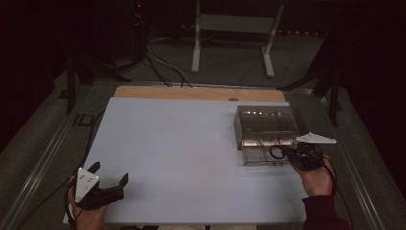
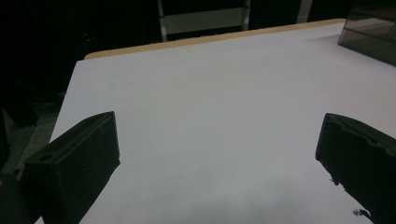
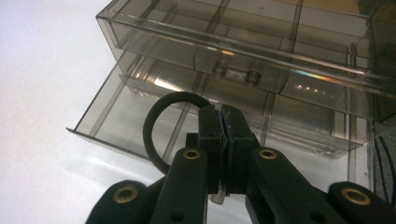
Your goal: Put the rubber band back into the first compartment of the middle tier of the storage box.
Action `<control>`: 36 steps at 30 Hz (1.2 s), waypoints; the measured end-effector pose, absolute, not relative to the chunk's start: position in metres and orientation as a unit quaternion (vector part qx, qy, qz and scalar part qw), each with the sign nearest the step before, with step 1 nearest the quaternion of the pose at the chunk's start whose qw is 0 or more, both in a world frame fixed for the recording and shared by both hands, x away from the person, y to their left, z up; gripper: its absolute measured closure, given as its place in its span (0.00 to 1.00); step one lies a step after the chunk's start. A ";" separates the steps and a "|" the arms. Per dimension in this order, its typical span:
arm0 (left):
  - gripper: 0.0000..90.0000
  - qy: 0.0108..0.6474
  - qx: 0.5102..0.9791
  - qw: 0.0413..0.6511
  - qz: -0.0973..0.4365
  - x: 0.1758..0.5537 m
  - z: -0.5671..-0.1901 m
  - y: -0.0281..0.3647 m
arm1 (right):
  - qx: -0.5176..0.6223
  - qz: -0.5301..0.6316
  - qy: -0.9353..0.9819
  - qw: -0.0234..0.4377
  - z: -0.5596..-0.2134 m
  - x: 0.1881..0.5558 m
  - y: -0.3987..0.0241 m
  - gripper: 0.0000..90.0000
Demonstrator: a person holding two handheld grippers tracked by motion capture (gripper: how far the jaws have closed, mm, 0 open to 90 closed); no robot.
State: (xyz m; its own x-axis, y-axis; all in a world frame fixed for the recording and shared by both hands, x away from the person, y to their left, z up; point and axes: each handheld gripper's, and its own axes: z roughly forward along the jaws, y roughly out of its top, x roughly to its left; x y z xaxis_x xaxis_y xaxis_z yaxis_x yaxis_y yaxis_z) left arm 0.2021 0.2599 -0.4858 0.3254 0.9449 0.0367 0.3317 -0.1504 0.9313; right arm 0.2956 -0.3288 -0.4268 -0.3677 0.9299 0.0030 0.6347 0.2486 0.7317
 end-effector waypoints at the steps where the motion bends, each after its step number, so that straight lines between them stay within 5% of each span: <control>1: 0.00 0.471 0.678 0.451 0.340 0.202 -0.486 0.260 | 0.515 0.332 0.758 0.224 -0.427 0.296 -0.328 0.99; 36: 0.01 0.472 0.675 0.453 0.341 0.202 -0.485 0.262 | 0.509 0.343 0.760 0.212 -0.430 0.310 -0.309 0.99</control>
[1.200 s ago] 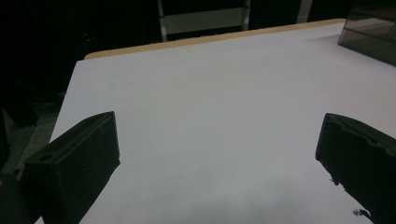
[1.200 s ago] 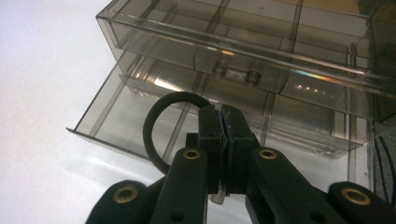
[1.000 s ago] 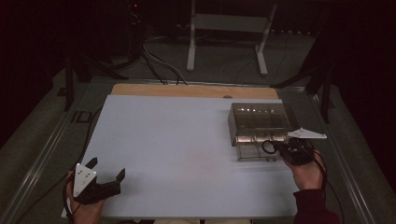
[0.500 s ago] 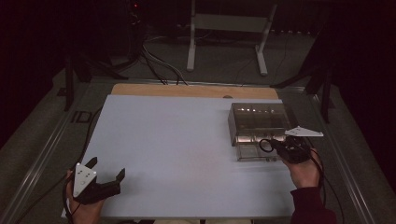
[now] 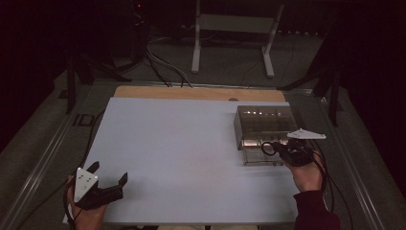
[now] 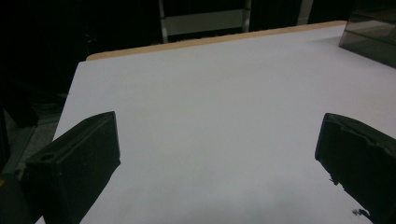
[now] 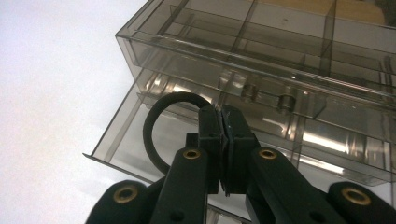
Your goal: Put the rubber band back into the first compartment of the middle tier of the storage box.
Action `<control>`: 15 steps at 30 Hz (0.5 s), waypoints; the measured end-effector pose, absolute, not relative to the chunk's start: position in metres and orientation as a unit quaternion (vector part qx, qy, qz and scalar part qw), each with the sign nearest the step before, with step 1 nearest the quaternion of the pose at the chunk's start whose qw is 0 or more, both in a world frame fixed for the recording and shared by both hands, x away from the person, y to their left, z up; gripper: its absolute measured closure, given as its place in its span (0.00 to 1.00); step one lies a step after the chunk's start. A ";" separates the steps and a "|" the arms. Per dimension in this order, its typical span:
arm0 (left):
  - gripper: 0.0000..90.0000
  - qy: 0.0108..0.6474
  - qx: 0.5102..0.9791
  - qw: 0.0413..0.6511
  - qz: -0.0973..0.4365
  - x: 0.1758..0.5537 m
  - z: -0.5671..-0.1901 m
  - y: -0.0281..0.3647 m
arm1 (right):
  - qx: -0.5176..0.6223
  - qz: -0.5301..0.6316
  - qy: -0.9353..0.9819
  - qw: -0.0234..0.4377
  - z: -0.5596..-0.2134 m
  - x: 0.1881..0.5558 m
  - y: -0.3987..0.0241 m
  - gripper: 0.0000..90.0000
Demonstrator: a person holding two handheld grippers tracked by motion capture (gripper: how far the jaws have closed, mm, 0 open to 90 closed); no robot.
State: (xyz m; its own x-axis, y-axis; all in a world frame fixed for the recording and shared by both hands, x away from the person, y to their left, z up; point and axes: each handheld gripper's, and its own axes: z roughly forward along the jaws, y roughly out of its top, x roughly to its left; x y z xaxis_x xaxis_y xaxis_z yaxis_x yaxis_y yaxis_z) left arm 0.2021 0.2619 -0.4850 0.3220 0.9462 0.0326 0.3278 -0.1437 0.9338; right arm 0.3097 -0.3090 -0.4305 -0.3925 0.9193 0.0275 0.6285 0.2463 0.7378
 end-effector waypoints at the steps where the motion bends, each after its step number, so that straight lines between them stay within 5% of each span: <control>1: 0.01 0.472 0.674 0.454 0.341 0.202 -0.485 0.262 | 0.508 0.344 0.761 0.211 -0.431 0.310 -0.308 0.99; 15: 0.01 0.473 0.674 0.455 0.339 0.202 -0.485 0.262 | 0.509 0.347 0.761 0.202 -0.437 0.312 -0.302 0.99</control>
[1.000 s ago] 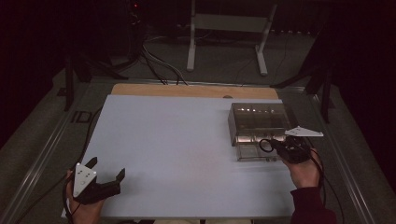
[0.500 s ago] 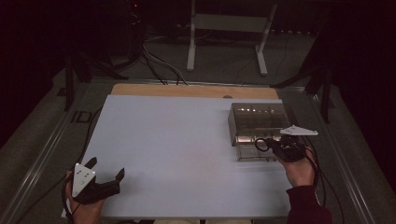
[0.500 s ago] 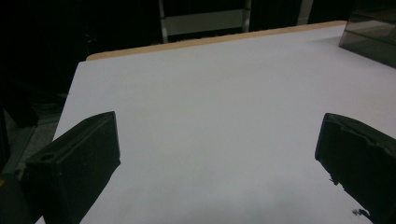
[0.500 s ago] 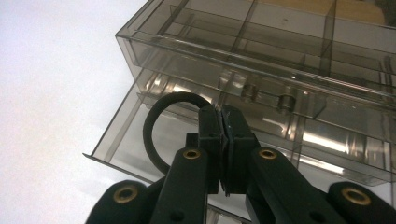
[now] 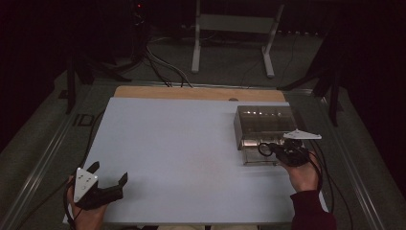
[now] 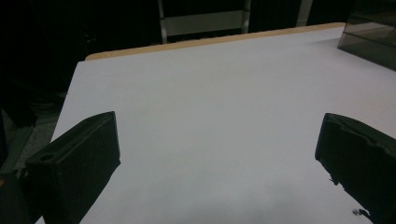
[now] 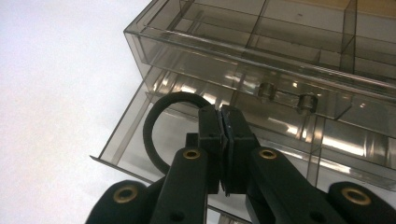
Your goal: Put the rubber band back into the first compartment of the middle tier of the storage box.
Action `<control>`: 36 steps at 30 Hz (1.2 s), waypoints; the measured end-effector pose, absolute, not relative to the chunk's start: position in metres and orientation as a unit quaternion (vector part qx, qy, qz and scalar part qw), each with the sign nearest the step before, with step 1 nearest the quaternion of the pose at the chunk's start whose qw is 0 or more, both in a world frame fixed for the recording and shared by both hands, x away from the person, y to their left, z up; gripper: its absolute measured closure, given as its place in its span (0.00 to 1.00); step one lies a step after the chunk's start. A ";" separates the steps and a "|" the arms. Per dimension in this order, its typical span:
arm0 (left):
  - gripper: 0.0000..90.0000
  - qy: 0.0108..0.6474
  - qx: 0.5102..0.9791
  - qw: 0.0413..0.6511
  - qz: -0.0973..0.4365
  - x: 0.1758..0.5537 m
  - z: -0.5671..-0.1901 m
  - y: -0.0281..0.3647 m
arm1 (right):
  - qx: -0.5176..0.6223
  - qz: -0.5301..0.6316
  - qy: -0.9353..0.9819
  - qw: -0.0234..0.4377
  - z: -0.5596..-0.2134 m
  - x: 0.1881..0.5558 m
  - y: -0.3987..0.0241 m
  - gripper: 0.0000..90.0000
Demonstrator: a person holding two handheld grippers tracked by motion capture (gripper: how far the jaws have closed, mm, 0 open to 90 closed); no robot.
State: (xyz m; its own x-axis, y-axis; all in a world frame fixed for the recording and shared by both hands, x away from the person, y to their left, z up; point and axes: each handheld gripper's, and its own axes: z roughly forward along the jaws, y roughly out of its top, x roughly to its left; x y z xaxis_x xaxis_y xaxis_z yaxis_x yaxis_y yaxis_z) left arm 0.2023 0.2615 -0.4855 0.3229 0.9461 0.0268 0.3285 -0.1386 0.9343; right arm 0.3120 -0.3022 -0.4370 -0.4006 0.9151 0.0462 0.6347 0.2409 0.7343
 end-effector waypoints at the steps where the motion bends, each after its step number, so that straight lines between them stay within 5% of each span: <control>1: 0.01 0.473 0.674 0.455 0.339 0.202 -0.485 0.262 | 0.509 0.348 0.761 0.201 -0.437 0.312 -0.302 0.99; 36: 0.01 0.473 0.674 0.455 0.338 0.203 -0.486 0.262 | 0.502 0.350 0.769 0.183 -0.455 0.315 -0.280 0.99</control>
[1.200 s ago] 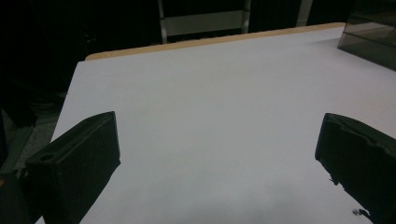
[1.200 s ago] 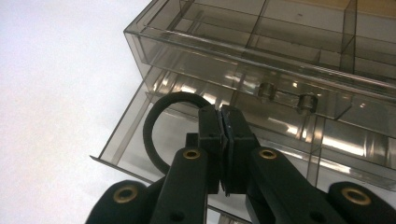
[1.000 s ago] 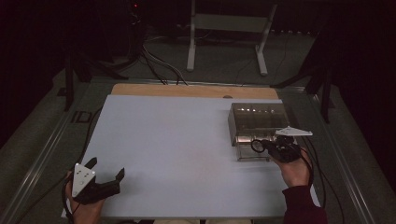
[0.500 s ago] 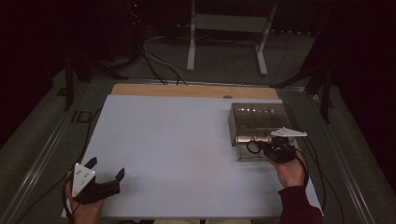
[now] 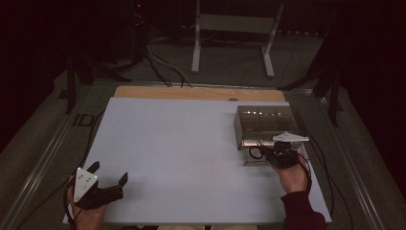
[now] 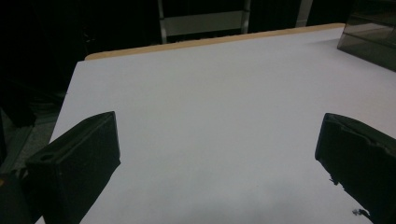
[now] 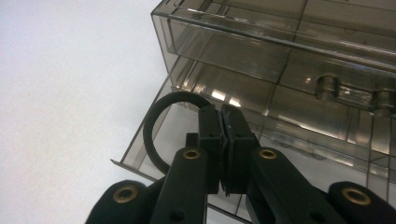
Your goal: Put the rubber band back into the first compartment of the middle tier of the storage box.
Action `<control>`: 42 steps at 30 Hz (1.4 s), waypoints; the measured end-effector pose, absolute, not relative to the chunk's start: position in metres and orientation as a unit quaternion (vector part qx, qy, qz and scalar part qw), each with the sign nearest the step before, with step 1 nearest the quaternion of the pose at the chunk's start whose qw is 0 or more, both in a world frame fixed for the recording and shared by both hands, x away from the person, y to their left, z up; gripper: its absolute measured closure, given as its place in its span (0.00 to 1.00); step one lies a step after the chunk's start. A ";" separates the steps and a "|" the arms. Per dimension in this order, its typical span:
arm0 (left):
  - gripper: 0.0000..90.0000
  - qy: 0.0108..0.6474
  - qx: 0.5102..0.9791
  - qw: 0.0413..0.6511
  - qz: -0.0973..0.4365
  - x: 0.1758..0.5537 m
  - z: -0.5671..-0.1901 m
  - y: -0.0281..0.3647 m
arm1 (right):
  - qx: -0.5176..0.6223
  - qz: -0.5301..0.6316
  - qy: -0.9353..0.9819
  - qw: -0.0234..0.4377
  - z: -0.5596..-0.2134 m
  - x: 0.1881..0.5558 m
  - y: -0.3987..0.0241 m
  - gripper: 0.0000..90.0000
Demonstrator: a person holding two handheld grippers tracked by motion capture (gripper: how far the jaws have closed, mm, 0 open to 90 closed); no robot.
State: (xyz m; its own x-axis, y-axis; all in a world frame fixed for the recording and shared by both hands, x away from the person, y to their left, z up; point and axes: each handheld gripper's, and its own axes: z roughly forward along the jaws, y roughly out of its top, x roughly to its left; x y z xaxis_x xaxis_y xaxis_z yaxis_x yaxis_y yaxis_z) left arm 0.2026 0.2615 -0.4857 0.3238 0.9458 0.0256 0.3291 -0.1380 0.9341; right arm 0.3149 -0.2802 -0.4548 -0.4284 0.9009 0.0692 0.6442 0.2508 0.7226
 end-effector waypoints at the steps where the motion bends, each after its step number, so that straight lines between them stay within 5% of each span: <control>1: 0.01 0.473 0.674 0.456 0.338 0.203 -0.486 0.262 | 0.503 0.349 0.769 0.183 -0.455 0.315 -0.280 0.99; 42: 0.01 0.472 0.678 0.455 0.335 0.204 -0.487 0.260 | 0.510 0.315 0.781 0.175 -0.479 0.323 -0.269 0.97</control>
State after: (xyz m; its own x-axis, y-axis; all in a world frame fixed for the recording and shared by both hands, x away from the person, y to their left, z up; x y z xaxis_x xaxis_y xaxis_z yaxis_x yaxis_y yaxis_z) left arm 0.2036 0.2602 -0.4868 0.3313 0.9432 0.0246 0.3350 -0.1419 0.9315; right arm 0.3231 -0.2692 -0.4790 -0.4181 0.9071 0.0474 0.6868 0.2816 0.6701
